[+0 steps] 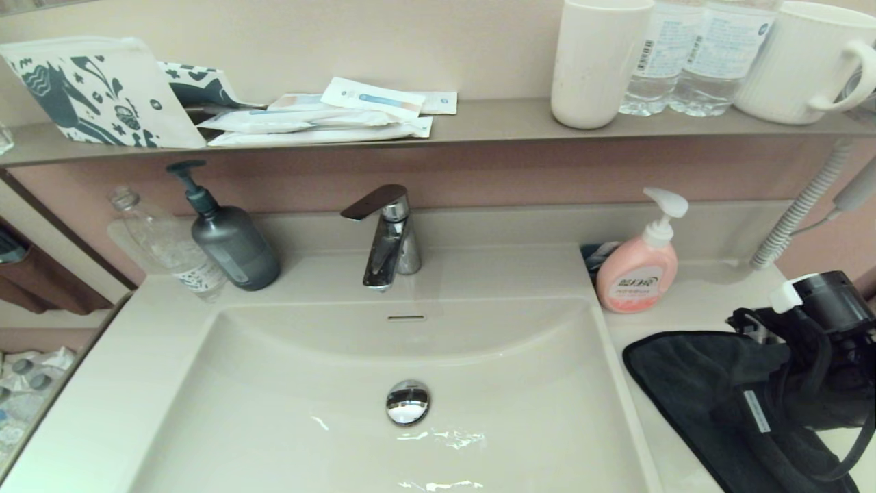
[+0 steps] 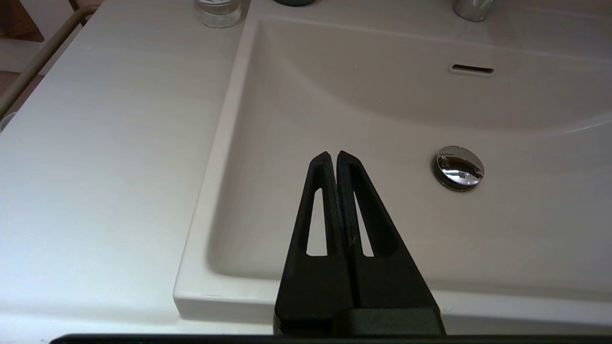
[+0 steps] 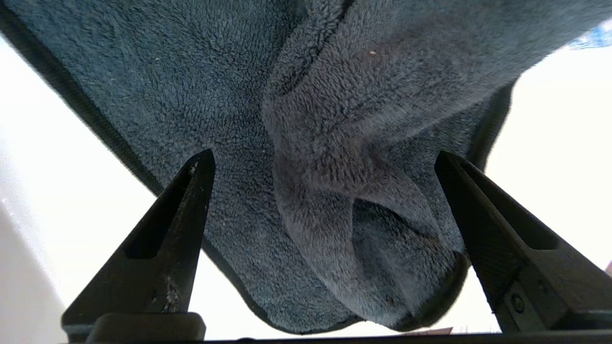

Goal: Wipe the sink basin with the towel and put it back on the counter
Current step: Pick up the cloth

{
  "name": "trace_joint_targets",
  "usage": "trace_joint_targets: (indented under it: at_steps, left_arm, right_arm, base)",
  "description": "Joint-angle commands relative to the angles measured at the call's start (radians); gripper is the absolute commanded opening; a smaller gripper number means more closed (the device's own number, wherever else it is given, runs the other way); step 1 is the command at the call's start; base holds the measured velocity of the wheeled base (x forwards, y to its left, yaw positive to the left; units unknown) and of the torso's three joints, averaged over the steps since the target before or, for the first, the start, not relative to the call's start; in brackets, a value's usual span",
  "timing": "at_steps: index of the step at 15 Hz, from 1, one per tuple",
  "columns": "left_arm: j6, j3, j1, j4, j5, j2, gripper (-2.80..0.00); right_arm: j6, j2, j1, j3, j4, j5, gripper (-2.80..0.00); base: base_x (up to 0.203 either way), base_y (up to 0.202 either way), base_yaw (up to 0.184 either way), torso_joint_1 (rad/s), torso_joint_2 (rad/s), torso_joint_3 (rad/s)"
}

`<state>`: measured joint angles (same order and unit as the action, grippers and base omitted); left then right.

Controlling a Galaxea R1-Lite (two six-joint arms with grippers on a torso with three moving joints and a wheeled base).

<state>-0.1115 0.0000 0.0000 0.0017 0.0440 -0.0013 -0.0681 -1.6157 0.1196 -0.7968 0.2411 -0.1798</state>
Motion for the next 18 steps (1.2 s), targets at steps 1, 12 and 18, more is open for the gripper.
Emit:
trace_joint_targets:
  at_steps: [1, 12, 18]
  left_arm:
    - [0.000, -0.001, 0.000, 0.000, 0.000, 0.001, -2.80]
    - [0.000, 0.000, 0.000, 0.000, 0.000, 0.001, -2.80]
    - [0.000, 0.000, 0.000, 0.000, 0.000, 0.001, -2.80]
  right_arm:
    - [-0.001, -0.024, -0.001, 0.001, -0.004, 0.000, 0.00]
    - [-0.002, -0.069, 0.003, 0.029, -0.124, 0.017, -2.80]
    - [-0.007, -0.031, 0.002, 0.041, -0.123, 0.029, -2.80]
  base:
    - [0.000, 0.000, 0.000, 0.000, 0.00, 0.000]
    - [0.000, 0.000, 0.000, 0.000, 0.00, 0.000]
    - [0.000, 0.000, 0.000, 0.000, 0.00, 0.000]
